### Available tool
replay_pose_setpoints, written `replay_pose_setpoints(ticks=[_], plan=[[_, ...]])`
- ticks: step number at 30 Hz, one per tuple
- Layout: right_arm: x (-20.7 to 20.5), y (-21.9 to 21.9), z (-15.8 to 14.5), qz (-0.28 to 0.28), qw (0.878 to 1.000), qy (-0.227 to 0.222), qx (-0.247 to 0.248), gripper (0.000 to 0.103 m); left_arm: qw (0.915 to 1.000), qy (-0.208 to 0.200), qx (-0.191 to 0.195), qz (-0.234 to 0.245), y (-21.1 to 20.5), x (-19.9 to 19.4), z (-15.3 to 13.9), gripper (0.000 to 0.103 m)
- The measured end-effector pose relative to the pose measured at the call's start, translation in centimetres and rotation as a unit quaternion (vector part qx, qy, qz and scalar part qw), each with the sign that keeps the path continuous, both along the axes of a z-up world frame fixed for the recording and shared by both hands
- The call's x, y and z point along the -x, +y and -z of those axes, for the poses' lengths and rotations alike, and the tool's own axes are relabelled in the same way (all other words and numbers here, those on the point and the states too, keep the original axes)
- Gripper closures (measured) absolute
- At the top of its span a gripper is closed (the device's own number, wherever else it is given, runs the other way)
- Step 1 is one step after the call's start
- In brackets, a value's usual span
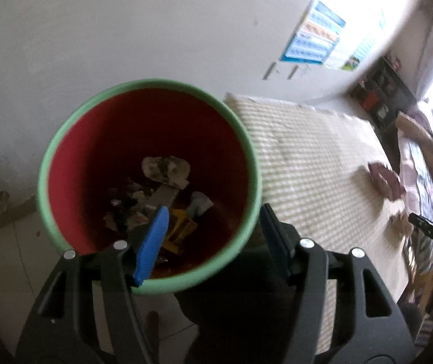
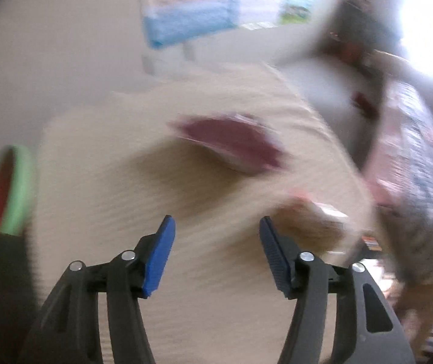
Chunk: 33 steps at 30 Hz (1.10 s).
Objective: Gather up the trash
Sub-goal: 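Grasp the white milk carton with the right gripper while the left grasps the pink bag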
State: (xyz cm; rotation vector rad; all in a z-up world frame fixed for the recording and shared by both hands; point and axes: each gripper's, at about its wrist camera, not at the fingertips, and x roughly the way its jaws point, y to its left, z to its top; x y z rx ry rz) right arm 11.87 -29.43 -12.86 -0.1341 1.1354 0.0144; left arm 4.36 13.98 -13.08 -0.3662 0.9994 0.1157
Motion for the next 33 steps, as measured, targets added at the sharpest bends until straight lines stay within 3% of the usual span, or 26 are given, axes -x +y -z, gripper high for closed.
replay_pose_setpoints(ticks=[6,9,13,16,18,23,26,30,33], plan=[[-1.7,-6.7,4.2,0.022,0.996,0.065,0.064,0.045,0.9989,0.001,-0.027,0.039,-3.2,-0.9,-0.6,0.039],[-2.2,-7.7,5.3,0.003,0.993,0.081,0.082,0.04,0.9983,0.004,-0.035,0.046,-4.1,-1.3,-0.6,0.038],[-3.3,-7.6,6.3,-0.022,0.991,0.097,0.085,0.041,0.9973,0.015,-0.044,0.058,-5.2,-1.8,-0.4,0.038],[-3.3,-7.5,6.0,-0.024,0.993,0.097,0.068,0.061,0.9964,0.017,-0.051,0.065,-6.2,-1.9,-0.4,0.038],[-3.1,-7.7,5.4,-0.013,0.995,0.088,0.035,0.073,0.9959,0.018,-0.055,0.07,-6.8,-2.1,-0.4,0.038],[0.6,-6.7,2.5,0.009,0.995,0.042,-0.085,0.079,0.9943,0.012,-0.049,0.094,-9.3,-3.2,-0.4,0.038],[3.6,-5.9,1.9,0.035,0.984,0.035,-0.173,0.079,0.9884,-0.001,-0.054,0.142,-12.8,-4.7,-0.6,0.038],[8.4,-3.1,2.9,0.048,0.964,0.059,-0.254,0.079,0.9676,-0.042,-0.072,0.238,-19.7,-8.0,-1.7,0.033],[10.4,-1.6,2.9,0.043,0.959,0.06,-0.272,0.079,0.9476,-0.07,-0.085,0.3,-24.5,-11.2,-2.1,0.031]])
